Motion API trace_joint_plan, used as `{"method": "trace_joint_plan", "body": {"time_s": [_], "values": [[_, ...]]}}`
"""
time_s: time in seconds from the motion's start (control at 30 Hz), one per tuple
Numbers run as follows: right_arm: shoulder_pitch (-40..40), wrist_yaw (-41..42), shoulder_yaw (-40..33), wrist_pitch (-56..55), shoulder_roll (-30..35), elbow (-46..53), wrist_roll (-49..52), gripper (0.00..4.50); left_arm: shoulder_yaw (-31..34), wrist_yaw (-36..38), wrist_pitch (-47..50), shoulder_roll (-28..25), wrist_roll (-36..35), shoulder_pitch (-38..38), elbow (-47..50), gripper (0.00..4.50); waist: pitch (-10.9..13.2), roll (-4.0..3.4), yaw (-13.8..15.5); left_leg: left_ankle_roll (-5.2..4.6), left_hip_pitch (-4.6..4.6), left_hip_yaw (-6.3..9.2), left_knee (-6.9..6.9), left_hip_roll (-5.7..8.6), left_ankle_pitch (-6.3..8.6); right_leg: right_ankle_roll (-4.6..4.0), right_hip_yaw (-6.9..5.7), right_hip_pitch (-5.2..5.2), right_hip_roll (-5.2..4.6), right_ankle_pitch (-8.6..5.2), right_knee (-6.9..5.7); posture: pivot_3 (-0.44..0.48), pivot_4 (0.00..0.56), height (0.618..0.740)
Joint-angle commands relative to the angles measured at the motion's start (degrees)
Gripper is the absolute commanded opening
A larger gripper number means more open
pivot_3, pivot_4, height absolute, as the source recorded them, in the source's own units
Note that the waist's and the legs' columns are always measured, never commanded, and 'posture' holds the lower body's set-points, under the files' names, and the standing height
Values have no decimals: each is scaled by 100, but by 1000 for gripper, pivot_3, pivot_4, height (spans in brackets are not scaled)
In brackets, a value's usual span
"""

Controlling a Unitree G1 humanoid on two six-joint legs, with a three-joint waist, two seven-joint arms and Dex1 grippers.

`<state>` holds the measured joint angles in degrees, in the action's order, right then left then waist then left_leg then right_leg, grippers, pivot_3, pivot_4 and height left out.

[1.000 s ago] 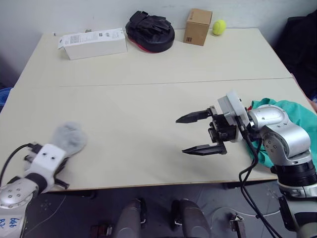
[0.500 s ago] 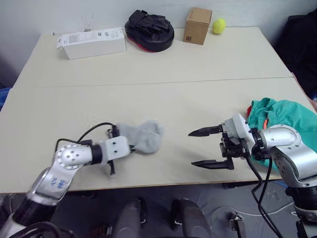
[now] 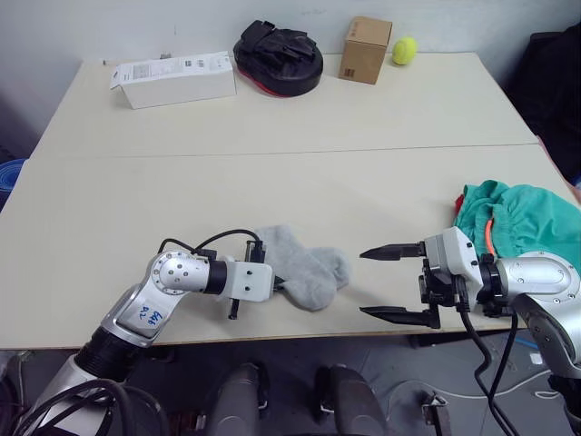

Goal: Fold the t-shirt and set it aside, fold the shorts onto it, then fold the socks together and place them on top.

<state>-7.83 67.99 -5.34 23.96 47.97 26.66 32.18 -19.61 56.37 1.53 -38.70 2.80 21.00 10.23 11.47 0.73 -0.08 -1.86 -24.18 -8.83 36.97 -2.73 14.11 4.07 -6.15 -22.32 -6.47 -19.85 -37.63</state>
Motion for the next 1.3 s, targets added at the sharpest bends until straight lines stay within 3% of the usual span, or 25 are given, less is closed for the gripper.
{"method": "trace_joint_plan", "body": {"time_s": [0.03, 0.27, 0.47, 0.6, 0.73, 0.87, 1.0, 1.13, 1.3], "values": [[-61, -24, -104, -59, 88, 143, 70, 4500, 81, -17, 259, 30, -50, -106, 102, 517, 0, 0, 2, 0, 0, 1, 1, 0, 0, 0, 0, 1, 0, 0, 0, 0, 150, 740], [-77, 10, 39, -262, 66, 94, -115, 4500, 393, 101, 683, -142, -382, -379, 588, 2550, 0, 0, -7, 3, 0, 4, 2, 0, -2, 0, -2, 2, 0, 0, -2, 0, 150, 740], [71, 89, 257, -824, 67, 261, -538, 4500, 1004, 517, 1212, -503, -1212, -536, 1139, 4483, 0, 0, -6, 7, 0, 5, 2, 0, -4, 0, -3, 1, 0, 0, -3, 0, 150, 740], [79, 77, 478, -1420, -14, 179, -959, 4500, 1409, 1080, 1058, -961, -1617, -339, 951, 4483, 0, 0, -4, 10, 0, 4, 3, 1, -6, 1, -2, 2, 0, -1, -2, 0, 150, 740], [48, 93, 779, -2169, -93, -55, -1453, 4500, 1307, 1446, 75, -1141, -1244, 534, -413, 4483, 0, 0, 31, 13, -1, 4, 7, 3, -9, 1, -4, 3, 1, -1, -1, 0, 150, 740], [46, 85, 1043, -2777, -190, -278, -1779, 4500, 921, 1704, -1328, -970, -704, 1448, -1997, 4483, 0, 1, 13, 10, -1, -5, 10, 5, -8, 1, -3, 2, 6, -1, 3, 0, 150, 740], [-59, -11, 1418, -3352, -341, -577, -2266, 4500, 496, 1722, -2776, -464, -130, 2420, -3742, 4483, 1, 11, 11, 8, -2, -25, 21, 3, -6, 15, -11, -9, 17, 5, -14, 0, 150, 740], [-276, -196, 1665, -3600, -527, -879, -2608, 4500, 277, 1671, -3716, -33, 146, 3015, -4866, 4483, 5, 22, -8, 5, -2, -38, 29, 3, -6, 28, -20, -15, 23, 12, -17, 0, 150, 740], [-519, -345, 1921, -3751, -724, -1115, -2864, 4500, 173, 1683, -4354, 319, 303, 3521, -5769, 3226, 7, 25, -17, 2, -1, -47, 34, 0, -4, 28, -14, -19, 20, 12, -20, 0, 150, 740]]}}
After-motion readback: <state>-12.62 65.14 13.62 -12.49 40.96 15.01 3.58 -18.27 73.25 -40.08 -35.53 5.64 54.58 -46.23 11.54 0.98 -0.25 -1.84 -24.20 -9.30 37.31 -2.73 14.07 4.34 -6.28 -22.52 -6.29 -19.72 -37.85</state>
